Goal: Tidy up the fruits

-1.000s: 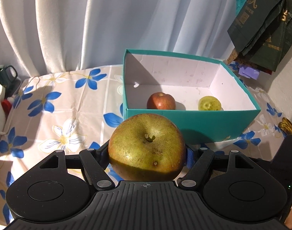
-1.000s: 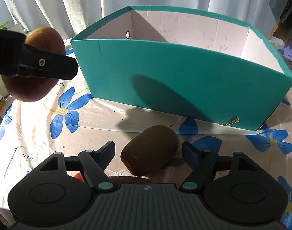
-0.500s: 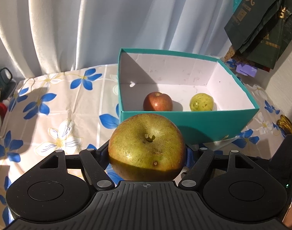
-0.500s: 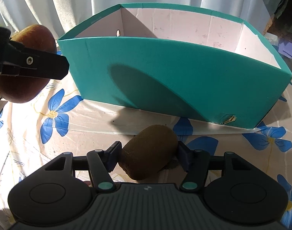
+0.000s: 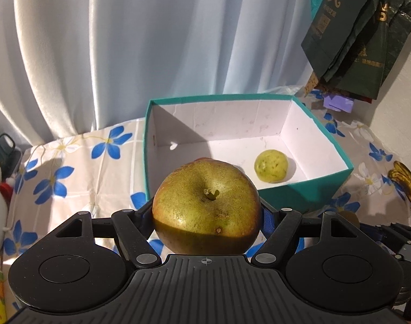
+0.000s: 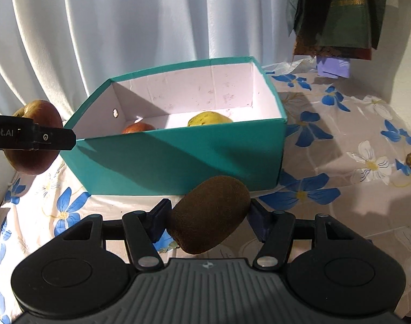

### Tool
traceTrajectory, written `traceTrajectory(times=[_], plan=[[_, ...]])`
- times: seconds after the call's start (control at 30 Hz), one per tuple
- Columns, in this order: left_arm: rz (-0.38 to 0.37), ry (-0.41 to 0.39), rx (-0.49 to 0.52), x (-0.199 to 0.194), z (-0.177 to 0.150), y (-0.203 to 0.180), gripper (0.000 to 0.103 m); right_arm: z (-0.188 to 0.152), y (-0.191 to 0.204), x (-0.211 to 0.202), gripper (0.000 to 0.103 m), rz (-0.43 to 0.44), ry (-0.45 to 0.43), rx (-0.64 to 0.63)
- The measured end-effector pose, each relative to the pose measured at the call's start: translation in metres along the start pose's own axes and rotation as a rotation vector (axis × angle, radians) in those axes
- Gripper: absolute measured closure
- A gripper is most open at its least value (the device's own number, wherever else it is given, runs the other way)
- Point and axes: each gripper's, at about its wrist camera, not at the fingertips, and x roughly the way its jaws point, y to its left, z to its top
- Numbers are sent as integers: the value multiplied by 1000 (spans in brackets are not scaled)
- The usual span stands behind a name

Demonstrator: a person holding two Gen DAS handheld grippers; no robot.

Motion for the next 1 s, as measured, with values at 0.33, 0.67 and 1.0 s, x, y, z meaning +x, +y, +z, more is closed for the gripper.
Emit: traceTrajectory(times=[0.33, 0.67, 1.0], plan=[[10, -42, 46, 1, 25, -18, 26, 0, -20, -23, 41, -24, -58, 60], [36, -34, 47, 28, 45, -20, 26, -1, -33, -32, 41, -51, -86, 101], [56, 11, 47, 63, 49, -21, 26, 1, -43, -33, 41, -84, -93, 136]])
